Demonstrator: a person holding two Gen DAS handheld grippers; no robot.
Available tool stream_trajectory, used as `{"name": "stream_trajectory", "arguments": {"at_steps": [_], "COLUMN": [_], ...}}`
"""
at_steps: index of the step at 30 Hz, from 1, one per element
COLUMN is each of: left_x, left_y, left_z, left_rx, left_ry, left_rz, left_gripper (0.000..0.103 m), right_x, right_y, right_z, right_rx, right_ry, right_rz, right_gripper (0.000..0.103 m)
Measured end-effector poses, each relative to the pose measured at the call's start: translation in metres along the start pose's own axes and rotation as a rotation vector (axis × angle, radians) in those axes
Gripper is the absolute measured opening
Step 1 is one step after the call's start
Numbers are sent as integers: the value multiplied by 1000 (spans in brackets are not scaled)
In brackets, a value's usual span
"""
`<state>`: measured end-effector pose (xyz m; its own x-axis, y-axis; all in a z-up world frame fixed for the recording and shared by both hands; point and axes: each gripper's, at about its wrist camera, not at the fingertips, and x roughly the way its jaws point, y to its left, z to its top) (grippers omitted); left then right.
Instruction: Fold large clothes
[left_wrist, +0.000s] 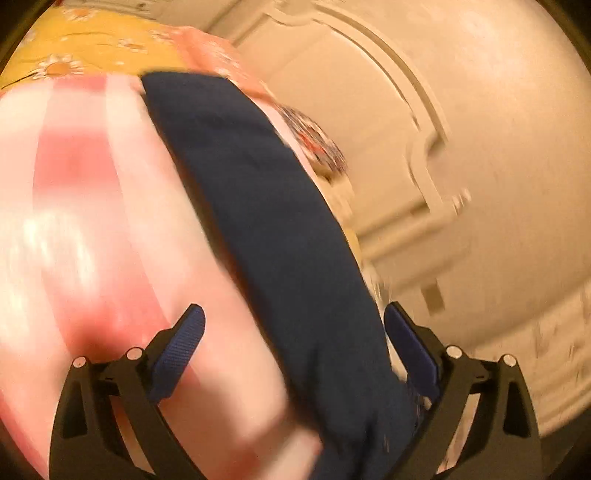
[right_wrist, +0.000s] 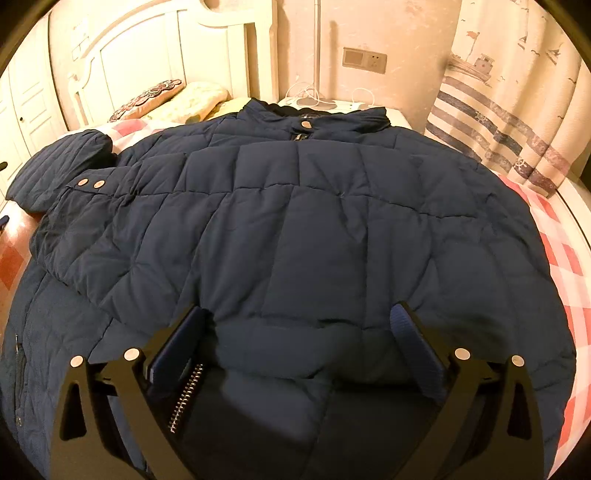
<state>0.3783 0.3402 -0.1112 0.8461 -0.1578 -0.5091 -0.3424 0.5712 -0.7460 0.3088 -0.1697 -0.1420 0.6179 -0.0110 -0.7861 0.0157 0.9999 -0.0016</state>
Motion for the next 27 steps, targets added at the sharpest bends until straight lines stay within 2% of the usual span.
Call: {"name": "stream_trajectory", "arguments": {"at_steps": [3, 4, 5, 6, 7, 9, 10, 11, 13, 14, 15, 16, 17, 19, 20, 21, 22, 24, 26, 27], "left_x": [19, 25, 33, 38, 42, 35, 26, 17, 3, -6, -12, -14, -18, -15, -11, -8, -5, 10, 33, 45], "left_y": [15, 16, 18, 20, 23, 19, 5, -15, -52, -81, -107, -126, -154, -191, -211, -223, -232, -245, -243, -238], "left_z": [44, 52, 63, 68, 70, 64, 54, 41, 14, -11, -35, -54, -86, -136, -171, -195, -222, -280, -327, -349], "left_rx": [-29, -25, -25, -32, -47, -54, -11, 63, 179, 259, 338, 398, 488, 603, 669, 716, 769, 869, 917, 951], "left_ry": [-8, -1, 8, 12, 21, -6, -48, -80, -93, -82, -59, -36, 15, 113, 174, 210, 242, 325, 430, 481], "left_rz": [11, 9, 19, 34, 44, 32, 30, 12, -51, -111, -168, -209, -275, -354, -393, -410, -419, -403, -355, -305], "left_gripper": [93, 88, 65, 46, 9, 5, 4, 4, 4, 4, 4, 4, 4, 4, 4, 4, 4, 5, 8, 10], "right_x": [0, 0, 0, 0, 0, 0, 0, 0, -1, -2, -6, -17, -25, -36, -41, -48, -56, -64, -61, -56], "right_y": [1, 1, 1, 1, 1, 1, 1, 1, 0, -2, -5, -16, -26, -48, -60, -71, -84, -103, -122, -131], "right_z": [0, 0, 0, 0, 0, 0, 0, 0, 0, 0, 0, -2, -4, -12, -17, -21, -27, -36, -45, -48], "right_rx": [-2, -1, -1, -1, -2, 0, 0, 1, 7, 16, 40, 110, 166, 295, 363, 424, 501, 603, 710, 762], "right_ry": [1, 1, 1, 1, 0, 0, -1, -2, -6, -14, -37, -102, -145, -214, -253, -299, -360, -420, -424, -405], "right_rz": [-4, -3, -3, -3, -3, -1, -1, 0, 6, 8, 5, 14, 31, 47, 53, 55, 42, 40, 57, 87], "right_gripper": [98, 98, 98, 98, 98, 98, 98, 98, 98, 97, 94, 94, 94, 94, 94, 94, 95, 96, 97, 97]}}
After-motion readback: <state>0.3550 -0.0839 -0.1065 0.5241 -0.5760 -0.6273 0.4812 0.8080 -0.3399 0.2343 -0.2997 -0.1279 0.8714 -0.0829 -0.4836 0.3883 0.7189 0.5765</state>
